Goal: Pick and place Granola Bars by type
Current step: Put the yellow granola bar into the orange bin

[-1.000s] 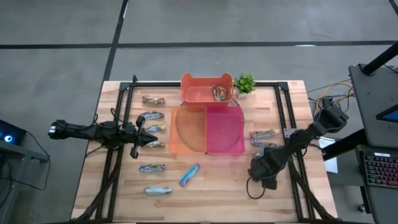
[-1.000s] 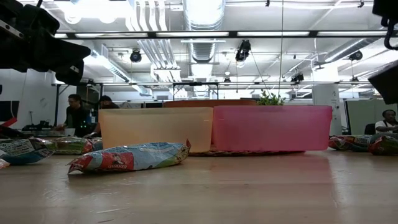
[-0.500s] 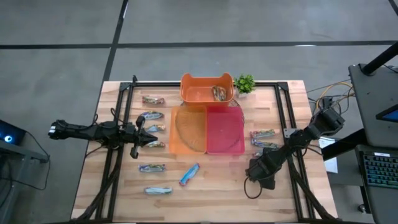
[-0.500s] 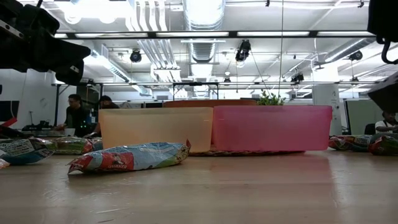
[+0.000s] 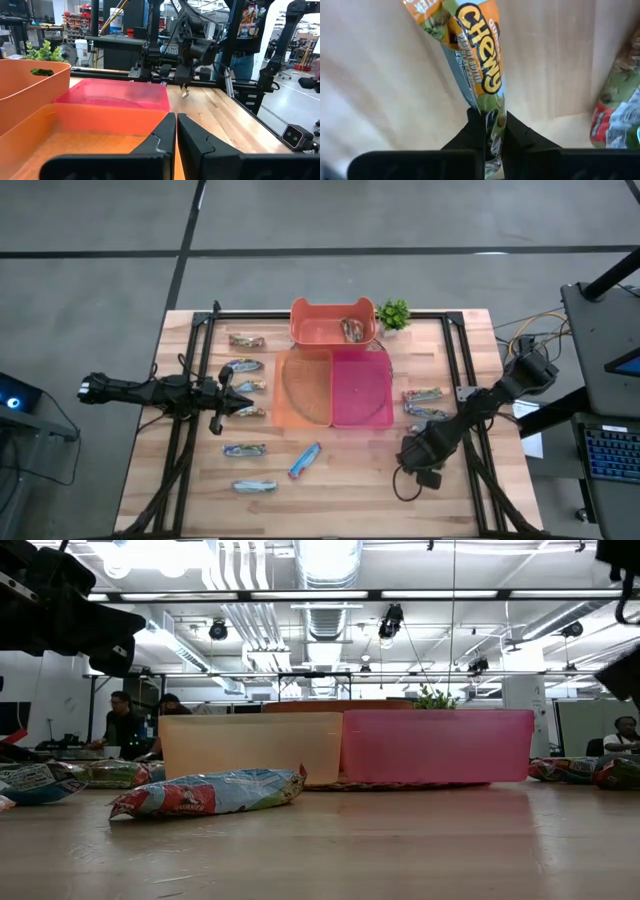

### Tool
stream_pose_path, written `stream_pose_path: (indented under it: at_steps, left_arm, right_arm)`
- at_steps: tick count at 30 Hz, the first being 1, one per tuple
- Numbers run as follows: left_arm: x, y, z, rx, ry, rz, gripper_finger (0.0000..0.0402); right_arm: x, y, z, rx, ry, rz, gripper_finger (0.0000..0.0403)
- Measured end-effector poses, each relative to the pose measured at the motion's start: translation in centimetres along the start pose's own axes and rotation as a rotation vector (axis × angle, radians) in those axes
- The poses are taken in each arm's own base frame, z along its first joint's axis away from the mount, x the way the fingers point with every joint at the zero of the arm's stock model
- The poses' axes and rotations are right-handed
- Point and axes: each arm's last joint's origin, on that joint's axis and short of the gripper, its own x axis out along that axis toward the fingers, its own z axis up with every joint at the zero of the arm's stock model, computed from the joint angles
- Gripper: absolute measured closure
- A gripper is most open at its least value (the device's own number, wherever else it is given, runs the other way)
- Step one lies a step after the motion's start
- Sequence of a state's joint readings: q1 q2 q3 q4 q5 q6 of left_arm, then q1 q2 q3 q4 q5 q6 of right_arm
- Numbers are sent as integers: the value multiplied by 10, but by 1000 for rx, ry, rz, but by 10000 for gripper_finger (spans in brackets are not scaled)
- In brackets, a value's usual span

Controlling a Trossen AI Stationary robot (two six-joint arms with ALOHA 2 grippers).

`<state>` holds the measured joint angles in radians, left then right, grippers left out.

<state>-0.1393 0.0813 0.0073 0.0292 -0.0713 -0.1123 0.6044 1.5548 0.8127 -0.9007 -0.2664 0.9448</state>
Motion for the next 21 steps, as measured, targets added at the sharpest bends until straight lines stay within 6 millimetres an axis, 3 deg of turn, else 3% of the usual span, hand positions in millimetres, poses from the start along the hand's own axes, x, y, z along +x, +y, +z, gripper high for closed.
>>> stream_pose_path:
  at_steps: [11, 21]
  left_arm:
    - [0, 0, 0, 0, 0, 0, 401]
    - [0, 0, 0, 0, 0, 0, 401]
  right_arm:
    - [-72, 18, -11, 146, -57, 90, 390]
    - [-113, 34, -11, 336, -145, 208, 390]
